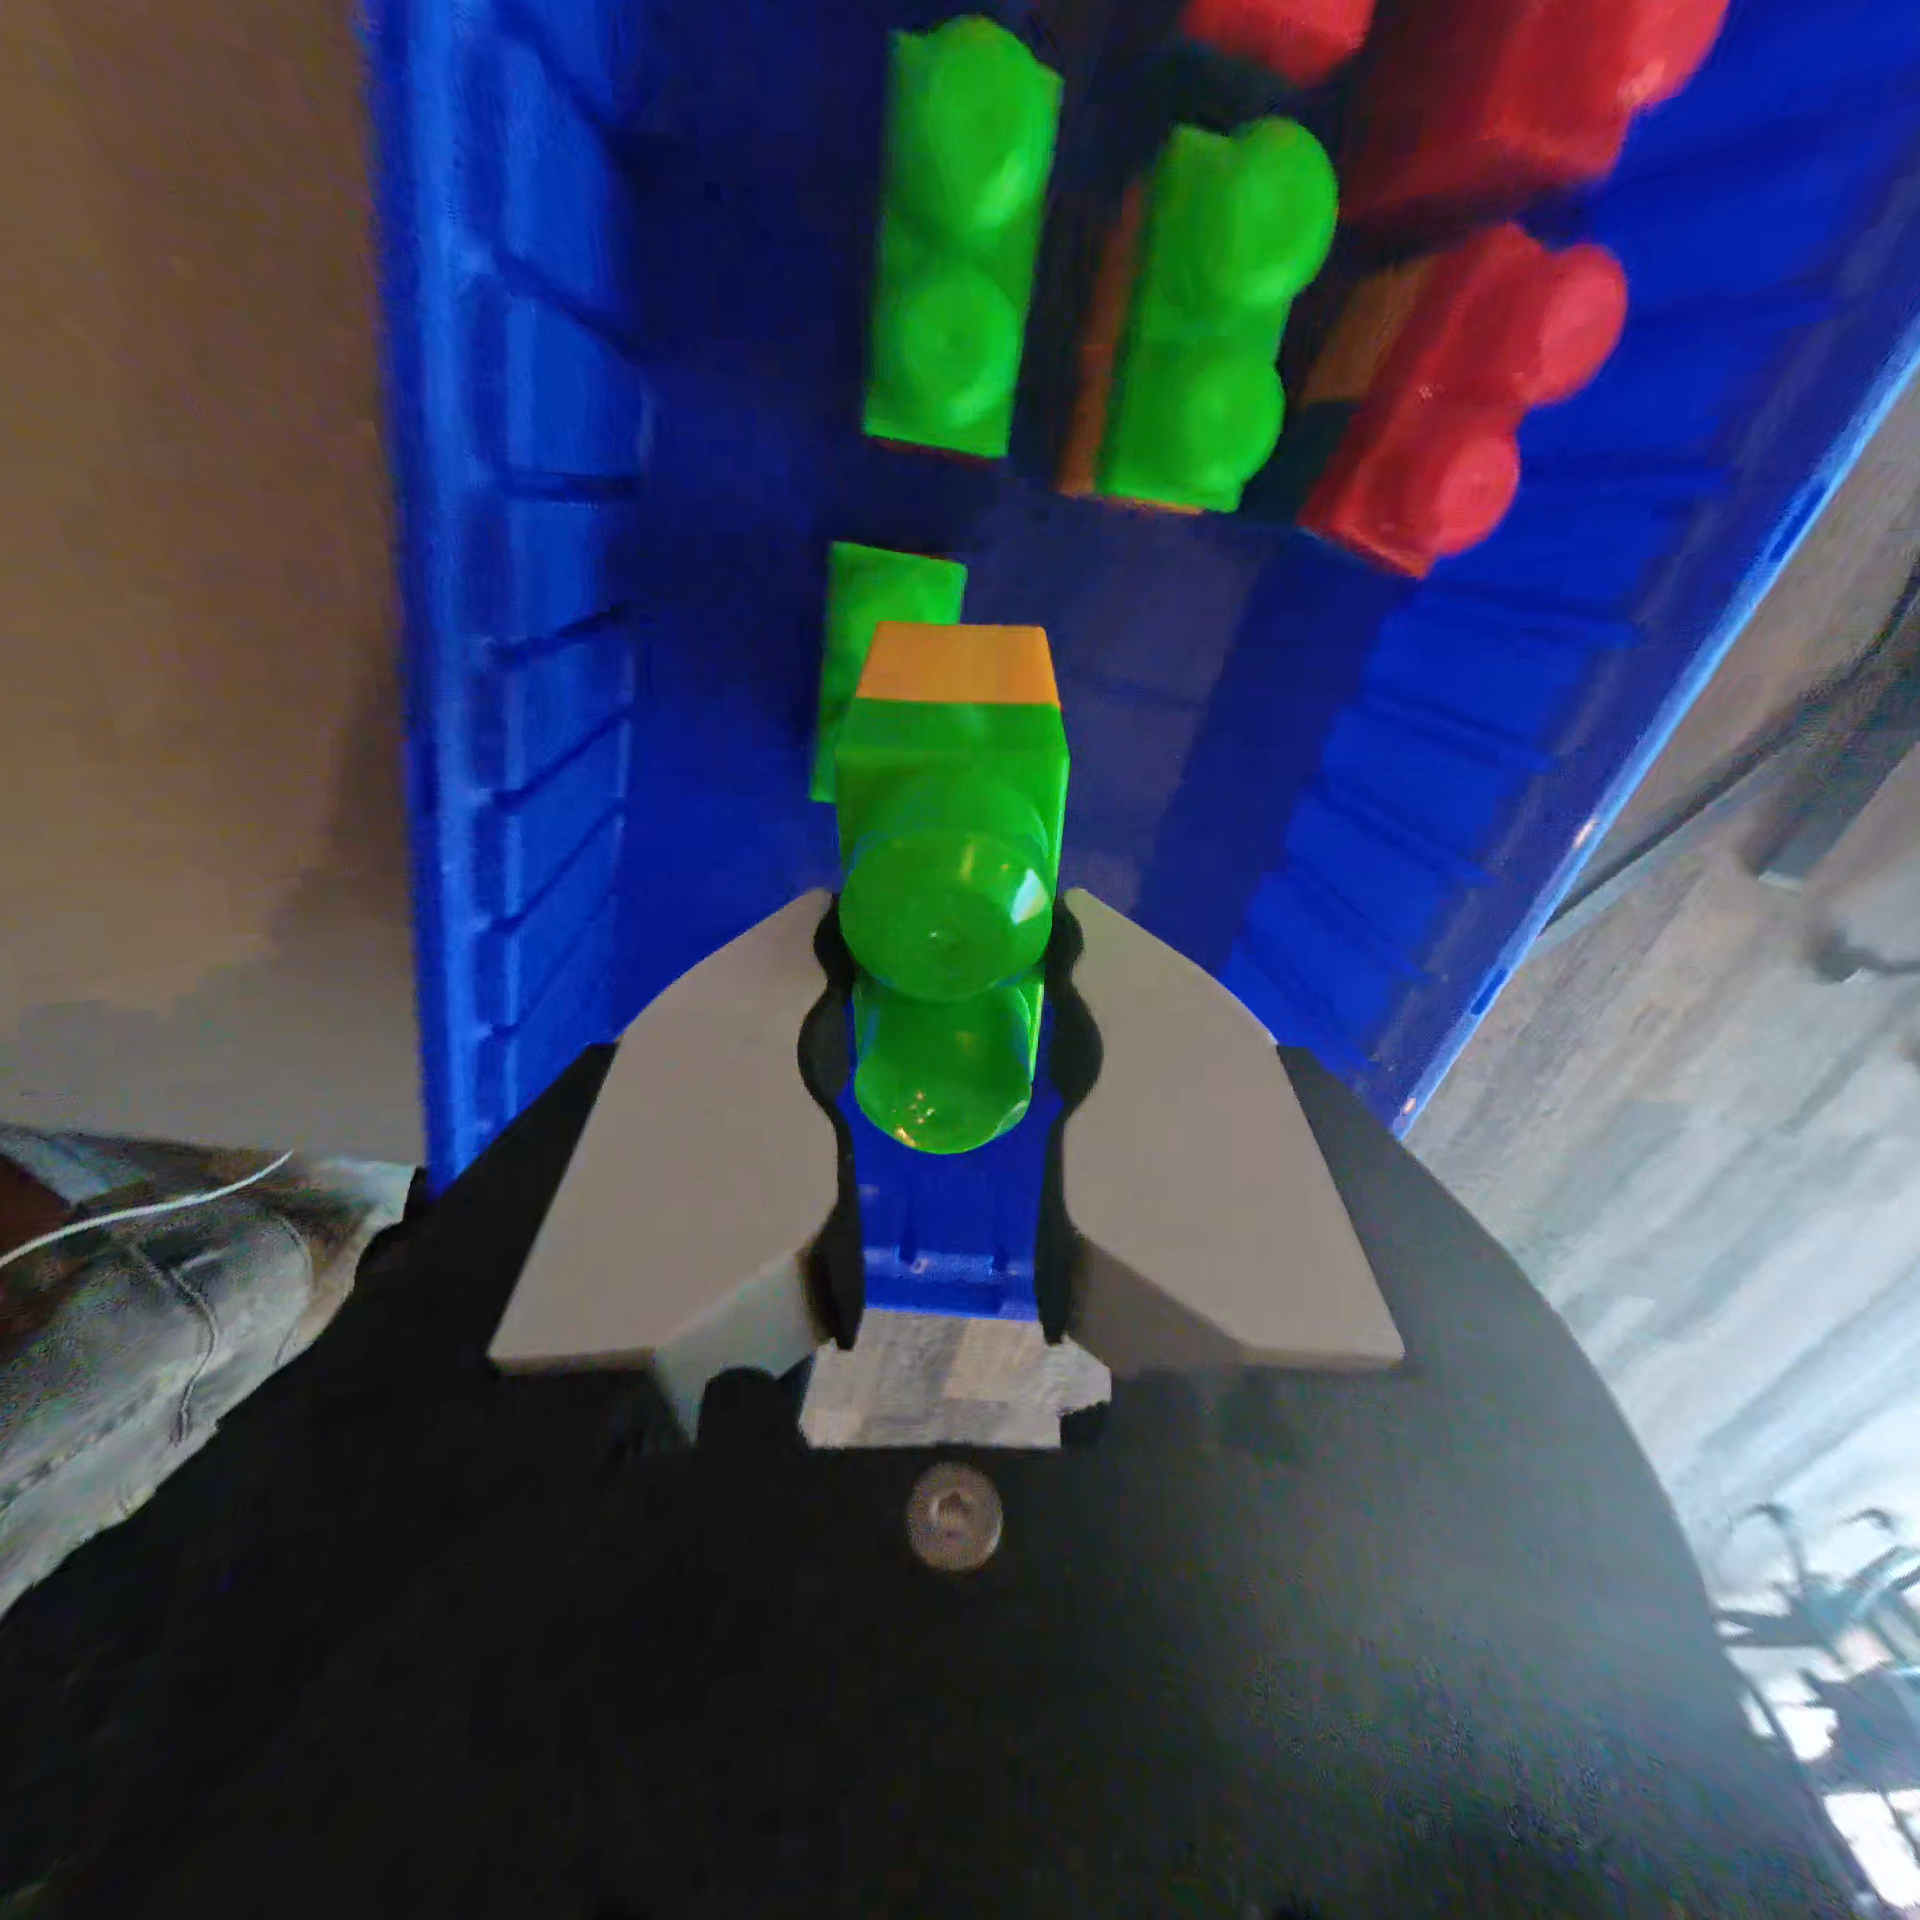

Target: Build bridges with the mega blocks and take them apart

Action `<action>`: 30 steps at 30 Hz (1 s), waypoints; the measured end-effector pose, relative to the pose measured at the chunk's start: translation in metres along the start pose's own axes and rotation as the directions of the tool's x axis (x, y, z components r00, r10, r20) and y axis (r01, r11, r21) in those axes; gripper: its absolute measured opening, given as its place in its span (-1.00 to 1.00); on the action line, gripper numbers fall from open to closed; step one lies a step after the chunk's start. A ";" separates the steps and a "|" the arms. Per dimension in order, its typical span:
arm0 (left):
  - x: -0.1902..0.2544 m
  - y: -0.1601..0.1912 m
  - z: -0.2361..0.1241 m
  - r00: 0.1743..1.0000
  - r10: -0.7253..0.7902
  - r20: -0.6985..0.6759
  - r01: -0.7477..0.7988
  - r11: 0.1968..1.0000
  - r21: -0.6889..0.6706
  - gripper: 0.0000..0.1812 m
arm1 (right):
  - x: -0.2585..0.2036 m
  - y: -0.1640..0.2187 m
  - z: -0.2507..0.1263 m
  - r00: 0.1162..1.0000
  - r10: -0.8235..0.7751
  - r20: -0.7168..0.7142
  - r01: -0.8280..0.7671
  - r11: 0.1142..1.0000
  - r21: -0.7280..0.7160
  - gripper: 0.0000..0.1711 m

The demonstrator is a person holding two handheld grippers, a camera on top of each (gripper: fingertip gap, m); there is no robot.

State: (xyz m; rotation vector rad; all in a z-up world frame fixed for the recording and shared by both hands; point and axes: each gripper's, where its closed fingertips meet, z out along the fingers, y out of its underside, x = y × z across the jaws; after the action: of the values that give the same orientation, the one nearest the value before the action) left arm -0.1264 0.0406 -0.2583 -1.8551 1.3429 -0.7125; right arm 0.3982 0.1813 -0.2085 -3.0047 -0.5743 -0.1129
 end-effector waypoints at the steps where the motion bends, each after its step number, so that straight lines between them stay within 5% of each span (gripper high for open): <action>1: -0.001 0.001 0.000 1.000 -0.002 0.006 0.002 1.000 -0.004 -0.41 | 0.008 0.002 0.008 1.000 0.028 -0.002 -0.028 1.000 -0.007 -0.59; 14: -0.002 0.000 -0.001 1.000 -0.012 0.007 0.012 1.000 0.005 -0.41 | 0.032 0.004 0.090 0.993 0.120 0.005 -0.119 0.987 -0.107 -0.58; 30: -0.001 0.001 0.000 1.000 -0.013 -0.008 0.013 1.000 -0.002 -0.42 | 0.032 0.002 0.103 0.991 0.134 0.020 -0.131 0.986 -0.102 -0.44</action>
State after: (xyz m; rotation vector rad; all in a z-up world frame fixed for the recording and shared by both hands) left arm -0.1272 0.0410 -0.2594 -1.8660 1.3388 -0.7261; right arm 0.4348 0.2002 -0.3087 -3.1355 -0.3800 -0.0955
